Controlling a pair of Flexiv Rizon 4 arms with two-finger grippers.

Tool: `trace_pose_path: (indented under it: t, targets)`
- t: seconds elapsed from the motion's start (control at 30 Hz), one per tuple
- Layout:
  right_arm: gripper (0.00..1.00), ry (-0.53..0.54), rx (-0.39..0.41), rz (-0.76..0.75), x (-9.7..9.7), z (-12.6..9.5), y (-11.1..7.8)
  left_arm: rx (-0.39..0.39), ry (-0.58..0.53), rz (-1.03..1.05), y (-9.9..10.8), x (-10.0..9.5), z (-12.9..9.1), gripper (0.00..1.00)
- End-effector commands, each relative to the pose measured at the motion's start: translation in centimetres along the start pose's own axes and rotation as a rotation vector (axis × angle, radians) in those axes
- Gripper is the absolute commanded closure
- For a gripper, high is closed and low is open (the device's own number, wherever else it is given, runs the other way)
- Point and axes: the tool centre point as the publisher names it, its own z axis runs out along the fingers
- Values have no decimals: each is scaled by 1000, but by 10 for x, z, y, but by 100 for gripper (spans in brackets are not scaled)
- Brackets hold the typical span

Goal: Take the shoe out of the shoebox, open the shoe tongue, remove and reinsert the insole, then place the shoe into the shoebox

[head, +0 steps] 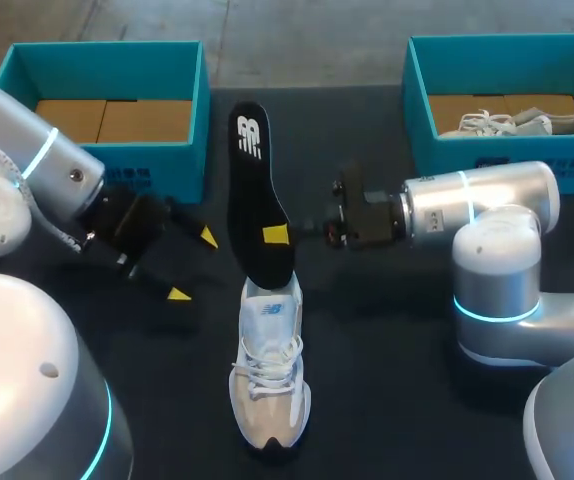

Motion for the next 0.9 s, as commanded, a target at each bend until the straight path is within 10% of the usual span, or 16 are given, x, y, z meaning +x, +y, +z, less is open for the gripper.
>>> trace_pose_path:
  t: [0.03, 0.9]
  targets:
    - [100, -2, -11, -11, 1, 0, -4, -4, 19, -15, 0, -10, 7, 0]
    - [100, -42, -21, -49, 8, 1, -12, -7, 38, -49, 2, -12, 13, 0]
